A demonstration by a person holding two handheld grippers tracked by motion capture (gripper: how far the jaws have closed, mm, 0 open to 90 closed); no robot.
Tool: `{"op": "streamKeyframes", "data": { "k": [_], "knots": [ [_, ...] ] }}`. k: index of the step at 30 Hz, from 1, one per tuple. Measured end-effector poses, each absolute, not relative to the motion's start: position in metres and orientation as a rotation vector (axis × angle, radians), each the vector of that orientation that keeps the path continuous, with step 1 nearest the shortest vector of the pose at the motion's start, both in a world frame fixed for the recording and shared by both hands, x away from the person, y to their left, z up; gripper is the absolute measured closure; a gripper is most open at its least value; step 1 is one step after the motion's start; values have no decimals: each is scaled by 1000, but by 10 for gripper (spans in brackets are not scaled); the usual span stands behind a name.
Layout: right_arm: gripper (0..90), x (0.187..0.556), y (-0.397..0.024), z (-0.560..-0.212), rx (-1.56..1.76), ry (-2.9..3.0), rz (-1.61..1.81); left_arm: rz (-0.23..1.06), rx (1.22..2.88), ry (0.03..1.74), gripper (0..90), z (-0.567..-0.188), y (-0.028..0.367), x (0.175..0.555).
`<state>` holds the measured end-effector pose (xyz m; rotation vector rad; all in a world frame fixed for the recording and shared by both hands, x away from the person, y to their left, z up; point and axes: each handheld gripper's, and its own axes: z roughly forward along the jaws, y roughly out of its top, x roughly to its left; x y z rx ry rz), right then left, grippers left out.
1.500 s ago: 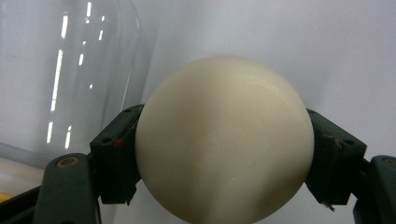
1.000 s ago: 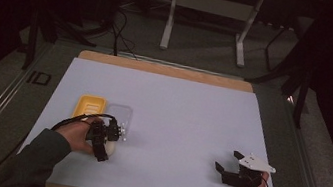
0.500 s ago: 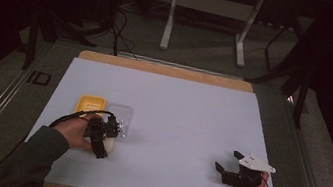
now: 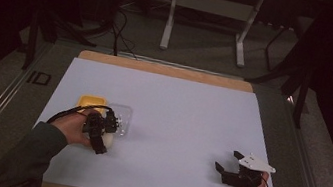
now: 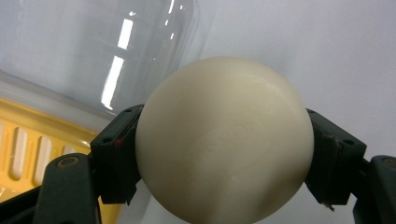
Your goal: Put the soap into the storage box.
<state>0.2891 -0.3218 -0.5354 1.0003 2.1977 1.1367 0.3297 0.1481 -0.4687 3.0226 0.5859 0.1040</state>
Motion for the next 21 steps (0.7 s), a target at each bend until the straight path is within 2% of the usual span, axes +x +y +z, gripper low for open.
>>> {"op": "streamKeyframes", "data": {
  "k": [21],
  "knots": [
    [147, 289, -322, -535, 998, 2197, 1137, 138, 2988, 650, 250, -450, 158, 346]
  ]
}}
